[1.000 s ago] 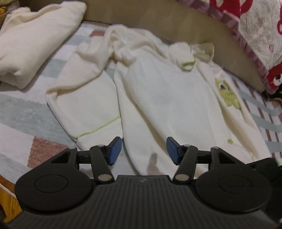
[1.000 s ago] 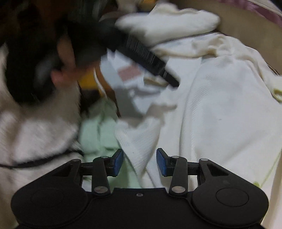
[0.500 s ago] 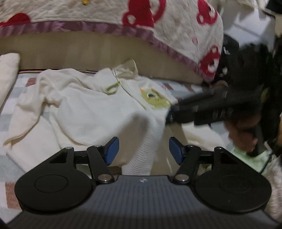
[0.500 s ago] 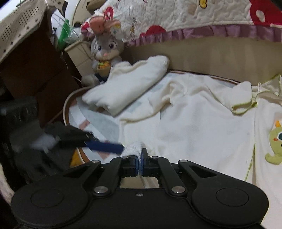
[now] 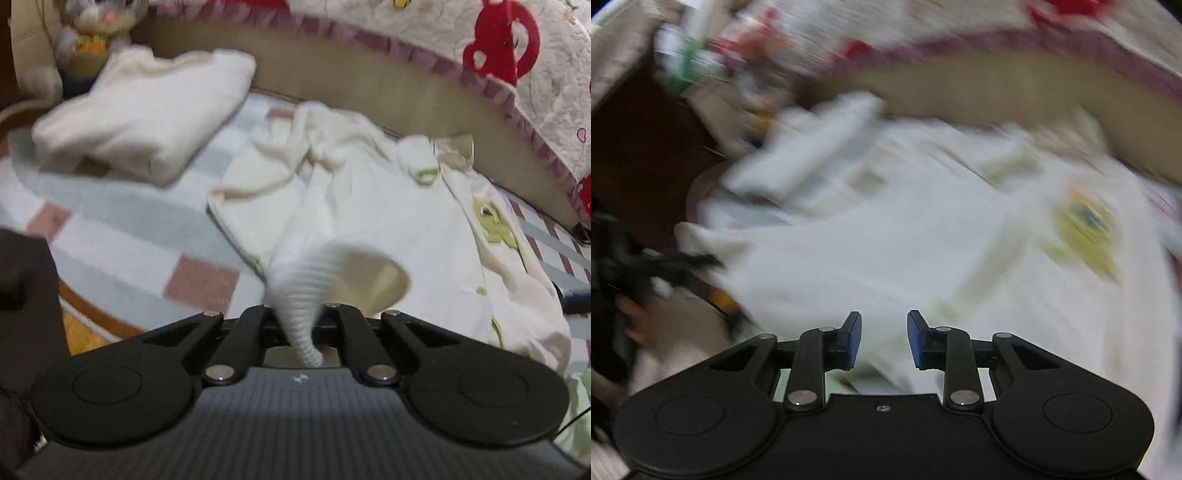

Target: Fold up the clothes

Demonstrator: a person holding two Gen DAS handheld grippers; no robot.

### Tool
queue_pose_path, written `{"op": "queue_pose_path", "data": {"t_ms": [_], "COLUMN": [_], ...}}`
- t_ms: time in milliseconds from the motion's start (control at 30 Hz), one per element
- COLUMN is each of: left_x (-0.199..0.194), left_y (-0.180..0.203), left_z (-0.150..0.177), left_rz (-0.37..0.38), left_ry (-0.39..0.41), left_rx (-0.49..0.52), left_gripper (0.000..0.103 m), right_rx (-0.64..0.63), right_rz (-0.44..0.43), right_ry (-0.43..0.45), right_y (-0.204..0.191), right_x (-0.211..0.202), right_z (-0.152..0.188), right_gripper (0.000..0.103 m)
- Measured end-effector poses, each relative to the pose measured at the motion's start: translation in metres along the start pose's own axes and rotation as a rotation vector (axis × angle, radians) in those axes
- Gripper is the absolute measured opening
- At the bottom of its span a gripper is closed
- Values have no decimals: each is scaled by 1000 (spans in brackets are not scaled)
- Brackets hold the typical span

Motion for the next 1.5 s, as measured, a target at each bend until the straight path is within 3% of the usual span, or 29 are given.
{"op": "queue_pose_path", "data": {"t_ms": [100,200,333,433,600,667,767,800,867,933,1033,1100,1167,1233,1267,1300,1367,1500], "left_x": [-3,-1,-1,1,10,9,-1,0,19,52,107,138,154,157,155,152,149,151], "left_y": [14,29,33,33,43,54,71,73,71,61,38,24,8,-4,-7,-7,-7,-8], "left_z": [-5,-4,-2,-3,-10,-19,-48,-58,-74,-86,-91,-83,-72,-63,-62,-63,-65,-67], "left_rz": [-4,-36,-55,-64,-53,-27,-7,-7,-26,-74,-177,-251,-286,-275,-265,-253,-238,-226], "left_ry": [37,61,69,76,82,104,174,183,168,133,102,89,54,6,-2,4,3,-8], "left_rx": [53,133,165,162,199,247,303,297,249,173,104,76,27,-43,-62,-68,-83,-102], "left_gripper": [2,2,2,2,2,2,2,2,2,2,2,2,2,2,2,2,2,3], "right_rx": [87,158,183,192,197,143,130,133,150,203,250,298,330,340,329,318,306,366], "right_rz": [91,136,190,156,107,90,-27,-76,-92,-41,119,228,250,270,281,284,273,239], "right_ry": [-69,-77,-90,-98,5,25,96,127,169,185,152,151,148,146,156,191,278,406], "right_y": [26,40,50,50,61,62,57,55,64,90,136,171,194,205,203,199,191,176], "right_x": [-14,-30,-37,-27,12,18,-5,-16,-35,-41,-23,1,23,40,39,33,17,-19], "right_z": [56,96,129,143,129,116,83,70,43,16,-10,-24,-33,-38,-38,-37,-32,-3], "right_gripper": [34,46,56,60,60,9,9,9,9,9,9,15,19,32,32,33,50,52]}}
Point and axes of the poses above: each gripper's, at about its wrist camera, not at the fingertips, and x roughly the way its jaws point, y to its right, z to its underside, the point moved 9 cm from there along x, roughly the way its jaws point, and after that the axes turned 12 degrees about -x, right-handed, at the moved point
